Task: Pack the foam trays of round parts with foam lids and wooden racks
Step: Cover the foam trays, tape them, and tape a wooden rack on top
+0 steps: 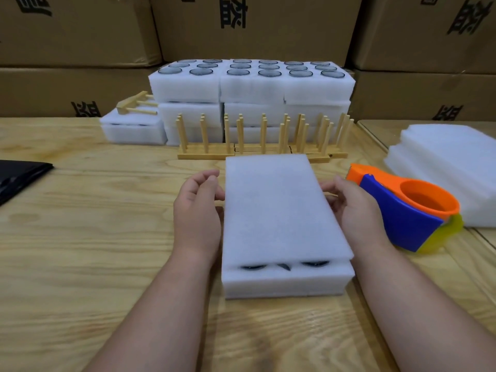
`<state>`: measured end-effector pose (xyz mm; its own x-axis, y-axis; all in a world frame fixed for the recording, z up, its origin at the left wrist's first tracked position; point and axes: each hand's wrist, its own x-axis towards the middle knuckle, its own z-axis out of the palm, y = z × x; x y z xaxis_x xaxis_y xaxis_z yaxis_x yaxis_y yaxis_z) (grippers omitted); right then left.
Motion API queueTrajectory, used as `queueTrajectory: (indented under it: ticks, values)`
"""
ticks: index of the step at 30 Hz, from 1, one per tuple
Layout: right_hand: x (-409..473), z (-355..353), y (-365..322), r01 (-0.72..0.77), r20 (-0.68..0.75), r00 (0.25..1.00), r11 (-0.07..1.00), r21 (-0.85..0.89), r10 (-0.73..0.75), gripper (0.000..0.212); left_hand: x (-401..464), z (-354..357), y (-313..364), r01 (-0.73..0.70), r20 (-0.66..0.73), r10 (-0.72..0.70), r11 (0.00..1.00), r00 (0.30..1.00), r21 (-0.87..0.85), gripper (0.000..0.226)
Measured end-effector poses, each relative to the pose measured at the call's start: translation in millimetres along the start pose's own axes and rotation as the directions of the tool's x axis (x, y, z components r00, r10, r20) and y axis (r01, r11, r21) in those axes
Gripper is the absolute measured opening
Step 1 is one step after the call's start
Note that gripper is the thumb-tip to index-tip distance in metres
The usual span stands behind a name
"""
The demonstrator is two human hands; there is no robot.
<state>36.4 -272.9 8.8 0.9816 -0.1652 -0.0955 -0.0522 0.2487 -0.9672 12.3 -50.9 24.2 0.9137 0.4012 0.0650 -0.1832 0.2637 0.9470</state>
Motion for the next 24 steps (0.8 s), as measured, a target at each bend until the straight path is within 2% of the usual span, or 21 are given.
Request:
queueTrajectory:
  ticks: [3,8,13,20,24]
  values:
    - [1,0,1,0.012,-0.012,1.000,1.000,0.005,-0.012,0.034,1,0,-1,0.006,-0.011,-0.005,0.999,1.000,0.048,0.015]
    - [-1,2,-1,0.022,-0.018,1.000,0.997,-0.076,-0.023,0.043,0,1,1,0.039,0.002,-0.039,0.998,0.999,0.041,0.015]
    - [-4,2,-2,0.003,-0.019,1.000,0.996,-0.091,-0.004,0.035,-1,-1,1,0.040,0.003,-0.041,0.998,0.999,0.054,0.014]
    - [-7,5,-5,-0.016,-0.028,1.000,0.995,-0.099,0.013,0.040,1,-1,0,0.051,-0.015,-0.050,0.997,0.999,0.060,0.014]
    - [-10,5,-8,-0.007,-0.030,1.000,0.995,-0.104,0.004,0.036,0,-1,0,0.037,-0.013,-0.036,0.997,0.999,0.062,0.019]
